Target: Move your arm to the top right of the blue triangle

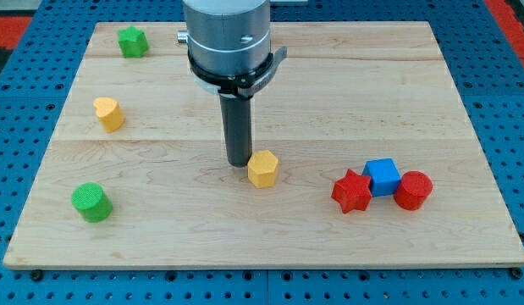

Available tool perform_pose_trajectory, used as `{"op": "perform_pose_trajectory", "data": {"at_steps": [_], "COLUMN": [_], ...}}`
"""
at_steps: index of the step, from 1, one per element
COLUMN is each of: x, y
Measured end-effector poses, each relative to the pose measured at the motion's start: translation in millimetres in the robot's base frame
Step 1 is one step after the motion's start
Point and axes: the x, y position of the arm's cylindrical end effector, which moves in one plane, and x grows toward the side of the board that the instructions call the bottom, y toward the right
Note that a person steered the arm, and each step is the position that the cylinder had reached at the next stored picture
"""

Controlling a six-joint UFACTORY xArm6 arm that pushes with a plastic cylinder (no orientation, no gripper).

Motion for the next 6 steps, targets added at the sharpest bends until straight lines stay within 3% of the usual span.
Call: {"op": "perform_pose_trajectory", "data": {"at_steps": [2, 3, 4, 5, 6], "x": [3, -35, -34, -57, -142], "y": [90, 62, 37, 23, 42]}}
